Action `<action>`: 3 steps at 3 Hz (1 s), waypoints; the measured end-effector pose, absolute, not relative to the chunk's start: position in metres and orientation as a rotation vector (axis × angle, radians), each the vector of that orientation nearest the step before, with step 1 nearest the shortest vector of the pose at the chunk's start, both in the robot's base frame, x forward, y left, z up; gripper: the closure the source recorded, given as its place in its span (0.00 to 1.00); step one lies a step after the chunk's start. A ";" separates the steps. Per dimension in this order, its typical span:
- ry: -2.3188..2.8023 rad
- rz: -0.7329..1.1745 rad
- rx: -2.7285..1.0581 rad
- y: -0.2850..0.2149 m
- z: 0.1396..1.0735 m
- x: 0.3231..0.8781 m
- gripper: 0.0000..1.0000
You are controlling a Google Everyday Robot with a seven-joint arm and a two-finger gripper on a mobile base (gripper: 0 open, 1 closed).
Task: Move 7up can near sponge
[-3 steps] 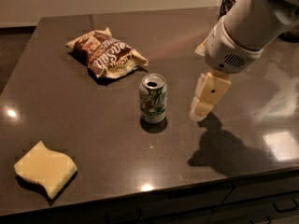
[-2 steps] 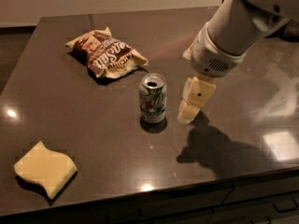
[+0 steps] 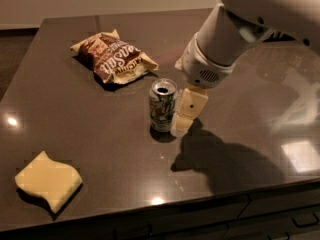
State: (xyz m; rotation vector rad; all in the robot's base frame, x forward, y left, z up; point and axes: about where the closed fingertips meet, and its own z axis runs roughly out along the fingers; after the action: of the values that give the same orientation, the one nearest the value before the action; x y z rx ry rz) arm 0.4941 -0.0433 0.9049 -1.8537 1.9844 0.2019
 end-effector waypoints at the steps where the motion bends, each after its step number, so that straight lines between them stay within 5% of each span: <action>1: 1.964 0.232 -1.879 -0.027 0.901 0.492 0.00; 3: 1.948 0.249 -1.891 -0.015 0.903 0.492 0.38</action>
Offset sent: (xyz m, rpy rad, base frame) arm -0.0042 0.0345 -0.0035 0.0242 0.0278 0.0474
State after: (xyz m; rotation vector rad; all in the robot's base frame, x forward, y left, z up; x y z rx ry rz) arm 0.4921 -0.0147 0.9029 -1.8911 1.9478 0.2491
